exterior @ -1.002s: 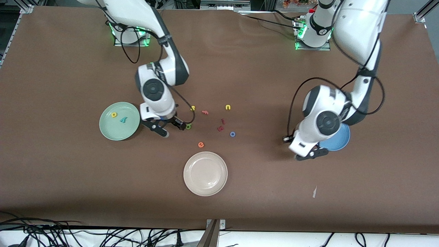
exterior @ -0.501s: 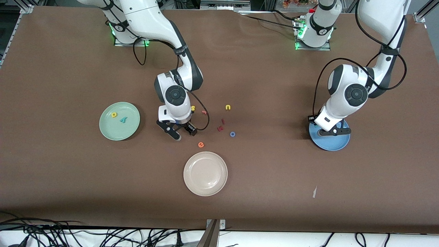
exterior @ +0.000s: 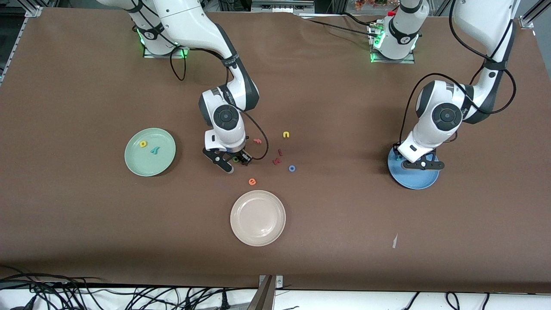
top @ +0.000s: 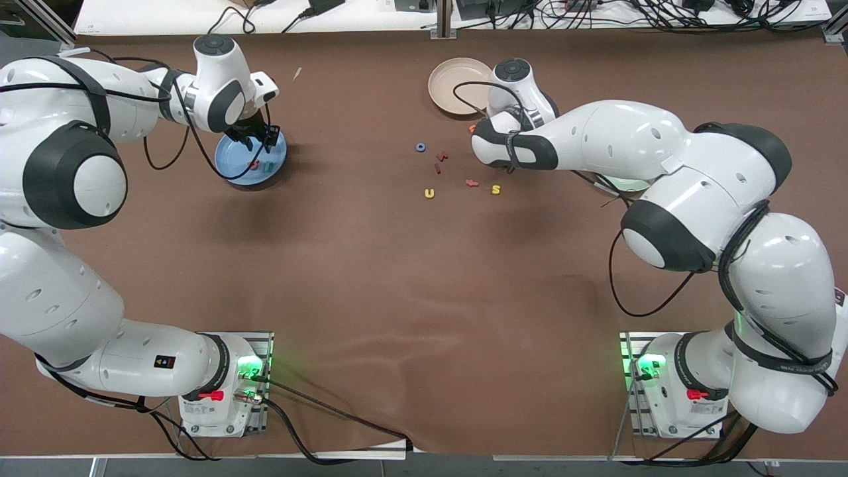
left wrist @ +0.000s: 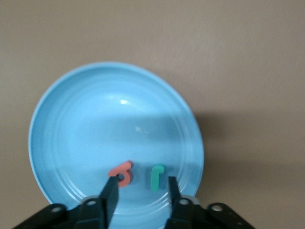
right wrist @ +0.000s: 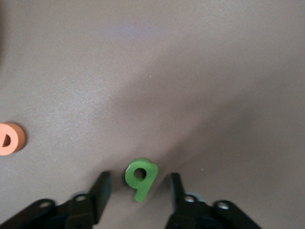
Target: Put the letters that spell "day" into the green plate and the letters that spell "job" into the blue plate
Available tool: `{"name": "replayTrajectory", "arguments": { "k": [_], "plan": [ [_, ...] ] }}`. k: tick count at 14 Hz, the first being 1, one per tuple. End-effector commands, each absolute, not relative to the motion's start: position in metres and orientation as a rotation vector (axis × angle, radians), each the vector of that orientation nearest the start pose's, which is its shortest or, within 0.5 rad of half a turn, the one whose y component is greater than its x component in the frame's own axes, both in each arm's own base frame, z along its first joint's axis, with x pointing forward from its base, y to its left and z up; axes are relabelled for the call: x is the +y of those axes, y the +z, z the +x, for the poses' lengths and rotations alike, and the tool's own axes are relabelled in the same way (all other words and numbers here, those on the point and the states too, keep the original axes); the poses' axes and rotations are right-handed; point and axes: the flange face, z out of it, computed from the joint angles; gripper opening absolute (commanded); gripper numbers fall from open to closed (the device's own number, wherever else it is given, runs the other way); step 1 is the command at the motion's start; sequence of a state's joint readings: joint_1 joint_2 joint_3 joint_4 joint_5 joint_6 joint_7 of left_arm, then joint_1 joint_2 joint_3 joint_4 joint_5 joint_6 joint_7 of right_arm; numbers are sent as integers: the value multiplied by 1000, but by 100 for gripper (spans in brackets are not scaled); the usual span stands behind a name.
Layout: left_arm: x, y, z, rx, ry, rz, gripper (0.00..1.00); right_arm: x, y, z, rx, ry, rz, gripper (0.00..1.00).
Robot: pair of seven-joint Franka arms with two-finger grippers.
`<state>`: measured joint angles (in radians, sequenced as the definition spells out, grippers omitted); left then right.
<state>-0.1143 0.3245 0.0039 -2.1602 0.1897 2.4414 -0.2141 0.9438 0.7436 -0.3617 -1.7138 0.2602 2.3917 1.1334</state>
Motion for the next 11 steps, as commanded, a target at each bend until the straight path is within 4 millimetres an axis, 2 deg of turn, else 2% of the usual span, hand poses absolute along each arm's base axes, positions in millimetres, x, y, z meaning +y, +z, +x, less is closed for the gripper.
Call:
{"name": "replayTrajectory", "arguments": {
  "k": [1, 2, 3, 4, 6, 7, 9, 11],
  "plan": [
    [-91, 269, 577, 7, -8, -3090, 100, 389, 176, 550, 1034, -74, -3009, 42],
    [-114, 269, 581, -59, 7, -3137, 100, 390, 176, 549, 1030, -73, -3010, 34],
    [-143, 274, 585, -106, 1, -3164, 100, 390, 176, 548, 1031, -71, -3011, 12],
    [-173, 276, 588, -158, -9, -3172, 100, 390, 177, 549, 1033, -75, -3009, 1],
    [-227, 274, 596, -257, -14, -3177, 100, 389, 185, 551, 1011, -74, -3020, 1],
    [-252, 270, 599, -308, -2, -3173, 100, 383, 197, 553, 989, -49, -3045, 1],
    [-300, 268, 606, -399, 10, -3168, 100, 355, 230, 566, 893, 15, -3115, 1],
    [-336, 262, 610, -479, 8, -3166, 100, 316, 262, 578, 763, 100, -3182, 1]
  ]
}}
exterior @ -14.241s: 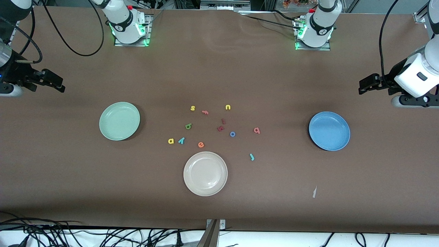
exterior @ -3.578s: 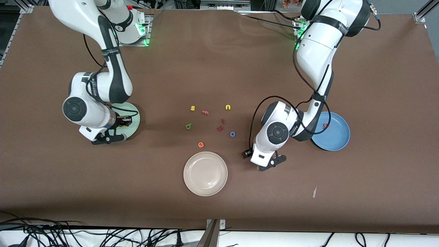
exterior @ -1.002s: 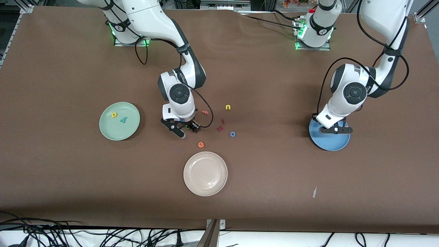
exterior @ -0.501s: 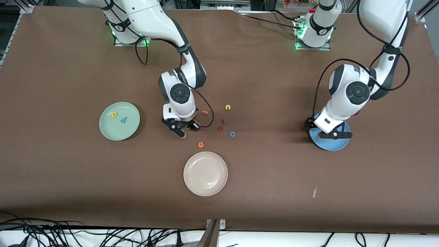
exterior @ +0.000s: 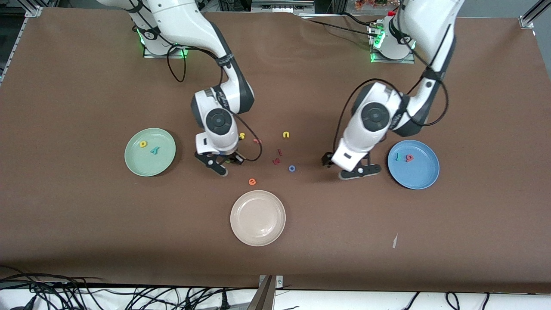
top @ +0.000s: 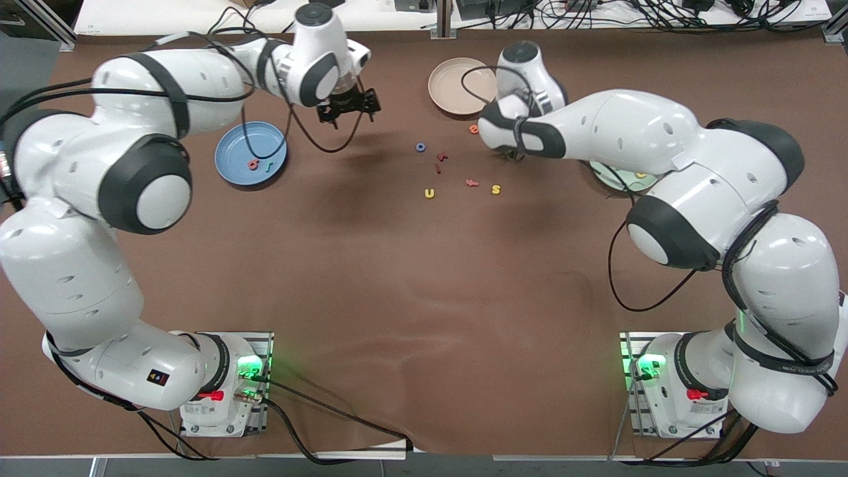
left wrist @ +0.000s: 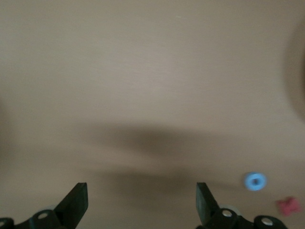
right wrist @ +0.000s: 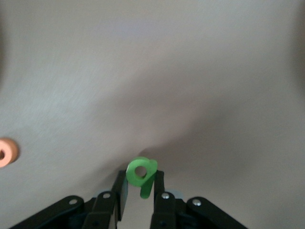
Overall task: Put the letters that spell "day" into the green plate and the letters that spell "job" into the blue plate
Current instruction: 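Grasp the green 9 with the right gripper while the left gripper reaches o, then open the right gripper over the green plate while the left gripper grasps o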
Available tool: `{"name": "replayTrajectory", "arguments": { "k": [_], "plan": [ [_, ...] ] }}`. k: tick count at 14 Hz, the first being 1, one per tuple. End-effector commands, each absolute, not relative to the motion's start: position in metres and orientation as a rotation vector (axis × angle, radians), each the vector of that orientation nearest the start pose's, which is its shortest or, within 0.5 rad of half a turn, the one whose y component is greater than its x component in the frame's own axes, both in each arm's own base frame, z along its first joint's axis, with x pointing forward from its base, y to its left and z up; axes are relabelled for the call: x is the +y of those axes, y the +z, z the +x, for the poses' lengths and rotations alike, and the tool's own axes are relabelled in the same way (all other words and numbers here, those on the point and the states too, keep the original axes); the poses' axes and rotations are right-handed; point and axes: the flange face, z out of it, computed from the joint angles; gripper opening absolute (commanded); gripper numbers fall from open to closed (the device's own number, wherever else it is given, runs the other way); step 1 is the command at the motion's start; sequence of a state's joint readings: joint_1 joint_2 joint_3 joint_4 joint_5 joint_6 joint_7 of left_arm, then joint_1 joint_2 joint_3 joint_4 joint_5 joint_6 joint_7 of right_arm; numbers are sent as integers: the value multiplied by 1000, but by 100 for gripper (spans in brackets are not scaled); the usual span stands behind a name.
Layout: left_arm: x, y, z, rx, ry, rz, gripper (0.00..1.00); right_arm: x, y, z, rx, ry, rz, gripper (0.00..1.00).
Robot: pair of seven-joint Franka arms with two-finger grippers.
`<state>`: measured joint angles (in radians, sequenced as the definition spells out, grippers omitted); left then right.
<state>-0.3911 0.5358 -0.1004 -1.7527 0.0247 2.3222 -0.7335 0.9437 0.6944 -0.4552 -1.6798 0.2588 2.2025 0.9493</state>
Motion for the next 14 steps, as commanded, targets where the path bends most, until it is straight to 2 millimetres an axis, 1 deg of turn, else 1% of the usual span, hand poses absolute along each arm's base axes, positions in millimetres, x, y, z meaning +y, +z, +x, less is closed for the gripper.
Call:
{"name": "replayTrajectory", "arguments": {
  "k": [1, 3, 4, 5, 7, 8, 9, 11, 12, 13, 14],
  "plan": [
    [-352, 257, 610, -512, 5, -3166, 100, 295, 275, 584, 702, 116, -3199, 0],
    [-382, 247, 607, -568, 4, -3166, 100, 249, 281, 590, 600, 160, -3230, 0],
    [-391, 238, 605, -598, 15, -3159, 100, 227, 281, 589, 541, 180, -3239, 0],
    [-403, 227, 600, -609, 30, -3151, 100, 208, 275, 583, 489, 210, -3248, 0],
    [-422, 211, 596, -633, 40, -3146, 98, 175, 265, 572, 418, 177, -3238, 0],
    [-428, 203, 594, -647, 48, -3138, 97, 163, 256, 562, 373, 169, -3236, 0],
    [-433, 197, 589, -640, 56, -3135, 96, 150, 244, 553, 365, 146, -3239, 0],
    [-437, 192, 588, -643, 61, -3132, 94, 130, 232, 545, 318, 94, -3248, 0],
    [-441, 190, 587, -648, 64, -3132, 93, 122, 232, 547, 325, 97, -3248, 6],
    [-441, 185, 586, -664, 68, -3122, 91, 117, 231, 547, 341, 106, -3246, 56],
    [-445, 184, 585, -663, 66, -3125, 90, 116, 231, 547, 345, 113, -3245, 100]
  ]
}}
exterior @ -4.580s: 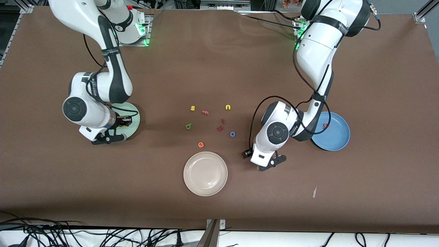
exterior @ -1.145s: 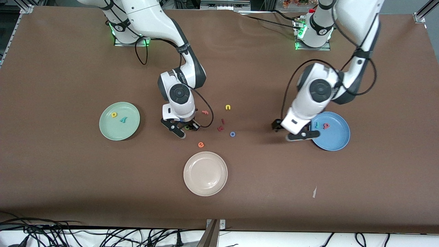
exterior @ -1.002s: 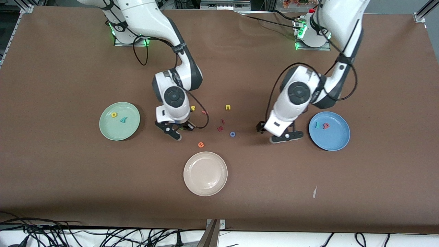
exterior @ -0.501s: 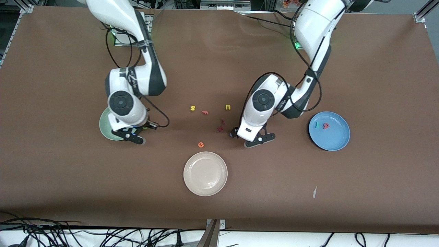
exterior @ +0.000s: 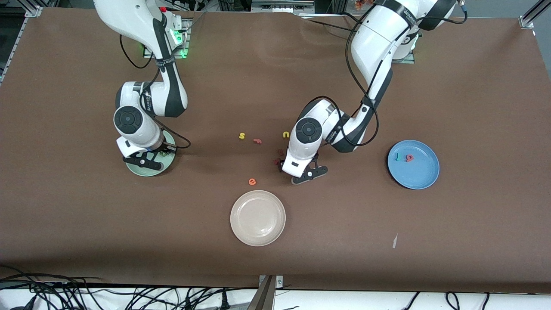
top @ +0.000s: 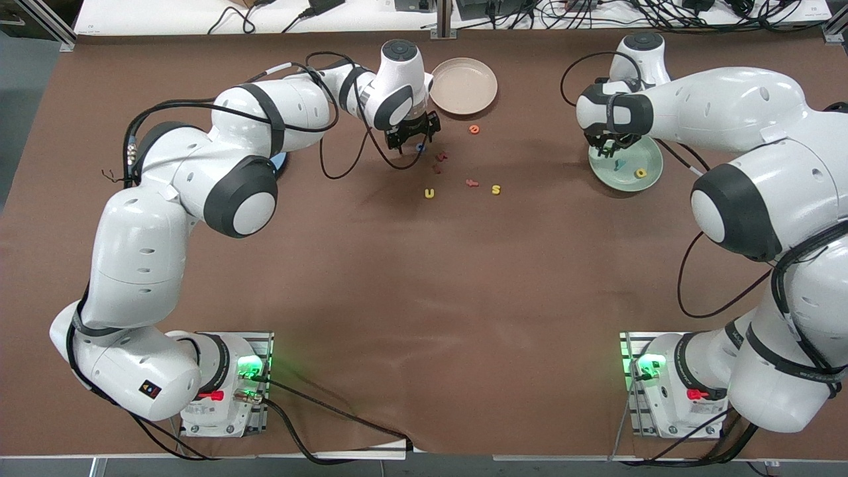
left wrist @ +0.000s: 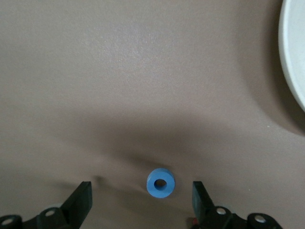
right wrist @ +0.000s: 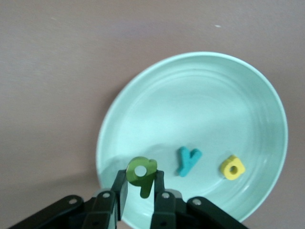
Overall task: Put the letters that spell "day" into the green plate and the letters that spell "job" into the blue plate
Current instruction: 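Open the right gripper over the green plate while the left gripper grasps o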
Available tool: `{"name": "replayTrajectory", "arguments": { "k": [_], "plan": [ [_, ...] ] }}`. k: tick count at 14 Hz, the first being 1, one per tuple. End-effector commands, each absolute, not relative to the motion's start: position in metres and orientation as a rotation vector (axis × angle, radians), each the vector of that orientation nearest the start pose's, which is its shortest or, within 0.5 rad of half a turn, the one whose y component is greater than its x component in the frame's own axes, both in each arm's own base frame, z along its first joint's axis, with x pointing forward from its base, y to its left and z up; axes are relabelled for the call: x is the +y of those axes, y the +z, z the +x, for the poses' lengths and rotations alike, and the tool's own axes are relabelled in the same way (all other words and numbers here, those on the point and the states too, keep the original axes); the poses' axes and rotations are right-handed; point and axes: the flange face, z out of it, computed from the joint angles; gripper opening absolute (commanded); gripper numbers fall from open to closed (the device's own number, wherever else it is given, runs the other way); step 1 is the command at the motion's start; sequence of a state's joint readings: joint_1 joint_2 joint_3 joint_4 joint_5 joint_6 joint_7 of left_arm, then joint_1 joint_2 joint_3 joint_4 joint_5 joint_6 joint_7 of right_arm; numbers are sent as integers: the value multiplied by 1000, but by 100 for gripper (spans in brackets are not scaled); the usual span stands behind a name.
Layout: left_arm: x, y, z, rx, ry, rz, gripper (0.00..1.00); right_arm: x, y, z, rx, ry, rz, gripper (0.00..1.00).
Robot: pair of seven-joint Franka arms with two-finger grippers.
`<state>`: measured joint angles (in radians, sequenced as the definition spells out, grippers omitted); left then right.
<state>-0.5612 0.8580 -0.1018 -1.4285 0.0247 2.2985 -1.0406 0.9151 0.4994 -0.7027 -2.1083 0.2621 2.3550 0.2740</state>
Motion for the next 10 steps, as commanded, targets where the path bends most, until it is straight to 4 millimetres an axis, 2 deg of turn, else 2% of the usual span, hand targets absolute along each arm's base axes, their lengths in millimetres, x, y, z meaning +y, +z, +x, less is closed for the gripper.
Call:
{"name": "replayTrajectory", "arguments": {
  "k": [1, 3, 7, 9, 10],
  "plan": [
    [-446, 179, 585, -668, 72, -3121, 88, 119, 234, 547, 351, 124, -3240, 100],
    [-447, 178, 584, -676, 75, -3118, 81, 127, 248, 551, 343, 211, -3223, 100],
    [-451, 175, 580, -682, 82, -3114, 64, 123, 320, 572, 296, 217, -3153, 100],
    [-452, 171, 578, -701, 87, -3104, 55, 133, 360, 589, 141, 257, -3163, 100],
    [-452, 171, 578, -701, 87, -3104, 52, 132, 383, 597, 78, 264, -3162, 100]
  ]
}}
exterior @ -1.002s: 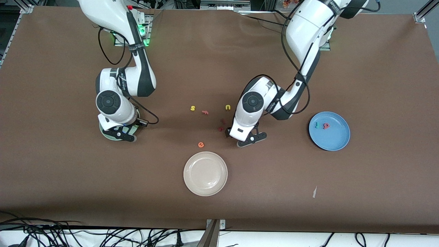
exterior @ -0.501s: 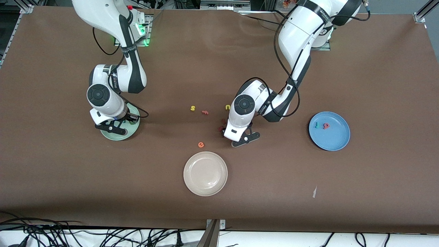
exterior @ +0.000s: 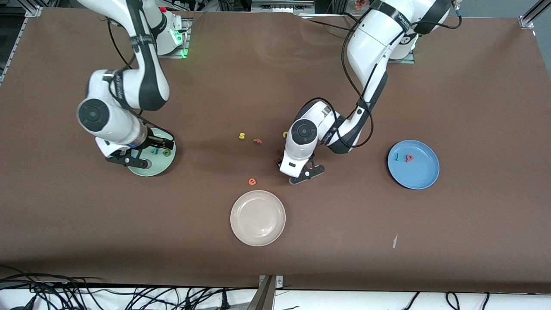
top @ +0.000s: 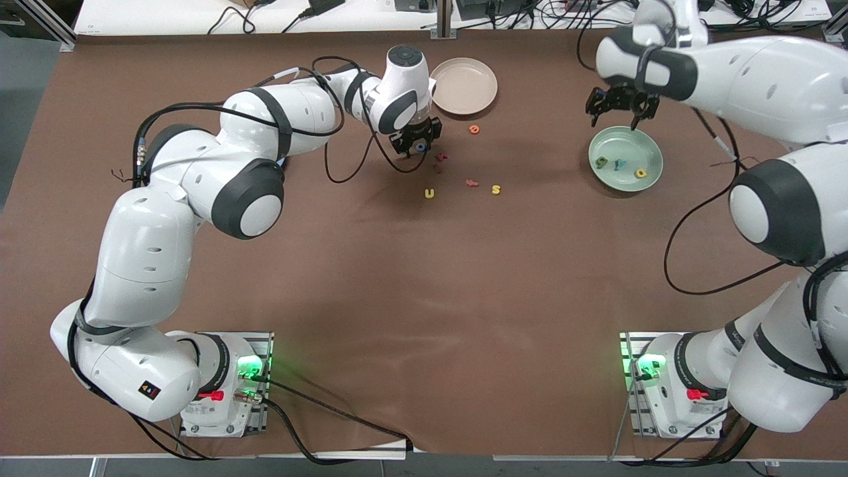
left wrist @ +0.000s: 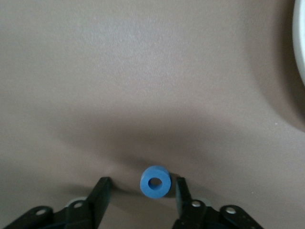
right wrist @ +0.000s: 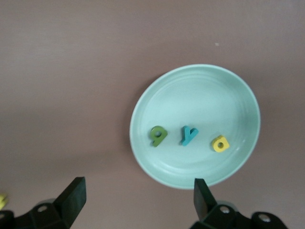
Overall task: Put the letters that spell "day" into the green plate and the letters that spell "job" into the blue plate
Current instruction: 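Open the right gripper over the green plate while the left gripper grasps o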
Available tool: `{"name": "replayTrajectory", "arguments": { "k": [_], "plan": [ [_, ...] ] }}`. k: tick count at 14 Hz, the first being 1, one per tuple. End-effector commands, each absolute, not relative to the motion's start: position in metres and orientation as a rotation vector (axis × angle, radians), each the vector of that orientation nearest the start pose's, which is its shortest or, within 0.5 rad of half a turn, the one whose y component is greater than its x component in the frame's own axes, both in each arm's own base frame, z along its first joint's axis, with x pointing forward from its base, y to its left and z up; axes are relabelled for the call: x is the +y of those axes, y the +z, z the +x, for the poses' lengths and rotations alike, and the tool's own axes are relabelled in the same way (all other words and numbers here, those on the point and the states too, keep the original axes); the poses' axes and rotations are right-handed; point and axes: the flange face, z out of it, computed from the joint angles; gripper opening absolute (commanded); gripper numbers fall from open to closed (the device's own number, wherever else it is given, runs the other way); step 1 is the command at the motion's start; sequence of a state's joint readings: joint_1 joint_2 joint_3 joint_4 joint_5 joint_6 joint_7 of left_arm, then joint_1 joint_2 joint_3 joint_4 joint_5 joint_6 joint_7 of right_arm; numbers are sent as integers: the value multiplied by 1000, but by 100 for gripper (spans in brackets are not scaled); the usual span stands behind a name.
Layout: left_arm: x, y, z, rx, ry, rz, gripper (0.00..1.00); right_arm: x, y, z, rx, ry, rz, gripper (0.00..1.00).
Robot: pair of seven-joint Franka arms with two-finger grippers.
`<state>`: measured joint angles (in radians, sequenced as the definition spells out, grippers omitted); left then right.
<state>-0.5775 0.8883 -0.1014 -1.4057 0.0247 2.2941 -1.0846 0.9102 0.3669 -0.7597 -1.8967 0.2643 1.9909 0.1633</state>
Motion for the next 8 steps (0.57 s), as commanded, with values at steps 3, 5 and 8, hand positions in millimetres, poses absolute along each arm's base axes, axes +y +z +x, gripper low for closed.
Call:
{"name": "replayTrajectory", "arguments": {
  "k": [3, 5, 8],
  "plan": [
    [-452, 171, 578, -700, 85, -3104, 37, 125, 428, 612, 4, 204, -3158, 100],
    [-452, 167, 578, -700, 89, -3102, 31, 108, 468, 616, 30, 215, -3174, 100],
    [-453, 166, 579, -700, 83, -3105, 27, 91, 527, 622, 43, 145, -3171, 100]
  ]
}}
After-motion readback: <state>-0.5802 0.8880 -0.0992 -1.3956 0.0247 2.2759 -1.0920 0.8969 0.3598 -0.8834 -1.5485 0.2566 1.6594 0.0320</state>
